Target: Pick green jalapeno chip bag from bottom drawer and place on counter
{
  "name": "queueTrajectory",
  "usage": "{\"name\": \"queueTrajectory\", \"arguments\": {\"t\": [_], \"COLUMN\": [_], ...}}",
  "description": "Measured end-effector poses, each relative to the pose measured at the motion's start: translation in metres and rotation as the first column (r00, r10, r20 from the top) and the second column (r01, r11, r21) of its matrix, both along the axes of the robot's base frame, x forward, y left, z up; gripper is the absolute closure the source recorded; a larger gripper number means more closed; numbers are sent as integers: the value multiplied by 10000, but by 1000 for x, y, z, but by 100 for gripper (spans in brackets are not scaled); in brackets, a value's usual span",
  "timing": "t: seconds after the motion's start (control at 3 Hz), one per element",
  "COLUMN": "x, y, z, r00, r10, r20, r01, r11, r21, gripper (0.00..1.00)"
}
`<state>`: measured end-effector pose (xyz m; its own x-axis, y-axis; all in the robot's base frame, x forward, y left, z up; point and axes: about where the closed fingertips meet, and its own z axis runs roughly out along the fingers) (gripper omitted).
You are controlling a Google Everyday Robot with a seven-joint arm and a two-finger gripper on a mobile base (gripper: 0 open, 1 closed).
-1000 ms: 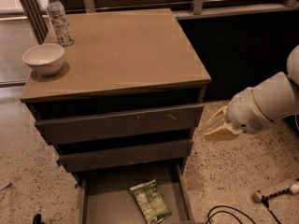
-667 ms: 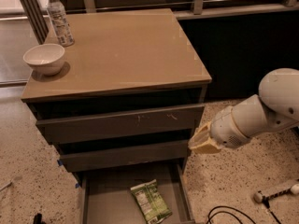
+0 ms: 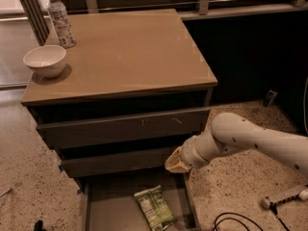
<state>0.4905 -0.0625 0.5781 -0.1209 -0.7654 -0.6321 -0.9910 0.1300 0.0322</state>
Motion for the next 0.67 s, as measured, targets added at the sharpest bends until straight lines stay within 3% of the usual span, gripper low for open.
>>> {"name": "queueTrajectory", "arguments": {"t": [0.33,0.67], "x": [0,0], "y": [0,1], "z": [0,-49], "r00": [10000,9996], "r10": [1,270], "r20": [0,110], "r01": [-1,-266], "r11": [10000,9990], "r21": [-1,-365], "gripper": [100,100]}}
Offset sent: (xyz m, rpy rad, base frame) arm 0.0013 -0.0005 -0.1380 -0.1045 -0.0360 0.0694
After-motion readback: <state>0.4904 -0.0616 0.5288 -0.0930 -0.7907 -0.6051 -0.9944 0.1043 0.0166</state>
